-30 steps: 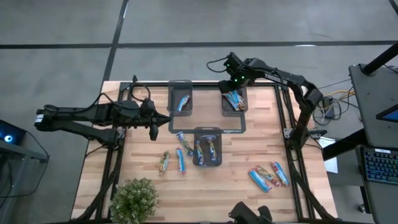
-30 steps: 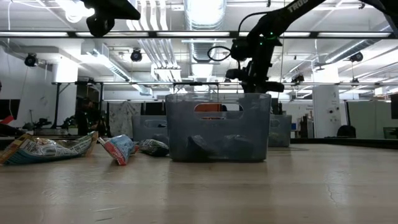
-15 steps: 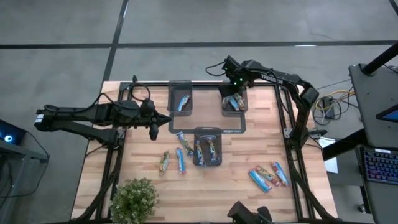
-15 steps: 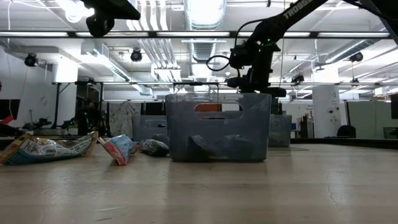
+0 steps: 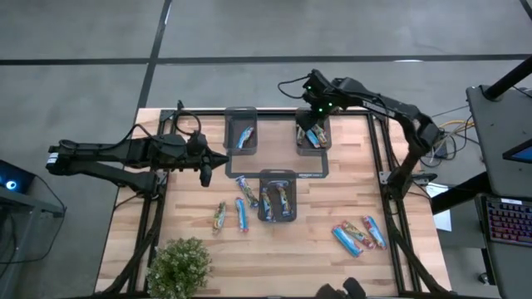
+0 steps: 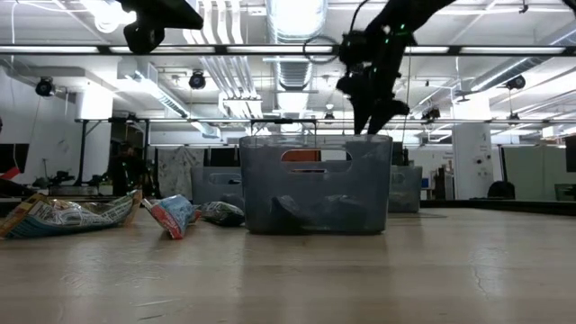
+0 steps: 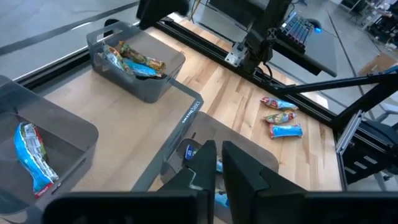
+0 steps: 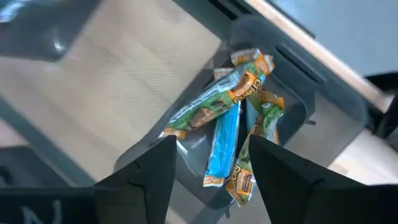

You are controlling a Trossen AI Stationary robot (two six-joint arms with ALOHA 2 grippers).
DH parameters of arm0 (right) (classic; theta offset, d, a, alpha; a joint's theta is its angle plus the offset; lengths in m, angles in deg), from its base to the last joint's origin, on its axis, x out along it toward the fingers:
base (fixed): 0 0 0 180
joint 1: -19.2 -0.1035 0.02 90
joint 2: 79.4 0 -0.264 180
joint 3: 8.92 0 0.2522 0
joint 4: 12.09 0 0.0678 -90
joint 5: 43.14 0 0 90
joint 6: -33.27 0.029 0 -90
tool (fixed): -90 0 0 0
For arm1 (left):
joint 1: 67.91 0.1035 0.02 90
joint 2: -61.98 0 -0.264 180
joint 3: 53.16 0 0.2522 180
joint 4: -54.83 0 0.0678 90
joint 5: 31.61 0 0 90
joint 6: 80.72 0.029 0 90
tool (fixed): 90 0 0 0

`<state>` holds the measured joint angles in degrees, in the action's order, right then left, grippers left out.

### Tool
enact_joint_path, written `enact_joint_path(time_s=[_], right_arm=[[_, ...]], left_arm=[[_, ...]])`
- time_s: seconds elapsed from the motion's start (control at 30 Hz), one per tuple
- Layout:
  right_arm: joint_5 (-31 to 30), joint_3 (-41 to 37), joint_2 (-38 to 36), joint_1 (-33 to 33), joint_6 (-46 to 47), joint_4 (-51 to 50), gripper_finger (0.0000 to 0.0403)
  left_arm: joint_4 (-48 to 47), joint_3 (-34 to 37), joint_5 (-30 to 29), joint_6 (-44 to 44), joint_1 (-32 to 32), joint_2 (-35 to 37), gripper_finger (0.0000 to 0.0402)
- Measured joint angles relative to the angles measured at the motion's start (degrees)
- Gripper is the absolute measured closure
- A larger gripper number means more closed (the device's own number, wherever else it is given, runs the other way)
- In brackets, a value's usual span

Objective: Pick and place Granola Bars by type
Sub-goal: Put the red granola bar into the left black bin

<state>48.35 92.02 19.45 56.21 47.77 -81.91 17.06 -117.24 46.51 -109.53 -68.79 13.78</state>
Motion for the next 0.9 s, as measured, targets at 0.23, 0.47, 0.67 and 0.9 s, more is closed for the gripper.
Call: enact_joint_path(time_s=[0.23,0.47,0.67,0.9], right_arm=[[0.1,0.0,-8.0,-3.8,-3.9,-0.8,0.0223],[3.9,0.0,-15.3,-8.9,-5.5,-1.8,0.0224],[8.0,0.0,-20.5,-14.4,-5.7,-6.0,0.0218],[7.9,0.0,-25.9,-21.4,-4.1,-8.9,0.0218]], left_arm=[[0.0,0.0,0.0,-0.2,0.0,-0.1,0.0333],[0.0,0.0,0.0,-0.2,0.0,-0.1,0.0289],[0.0,0.0,0.0,0.1,0.0,-0.1,0.0267],[0.2,0.0,0.4,0.6,0.0,-0.1,0.0250]])
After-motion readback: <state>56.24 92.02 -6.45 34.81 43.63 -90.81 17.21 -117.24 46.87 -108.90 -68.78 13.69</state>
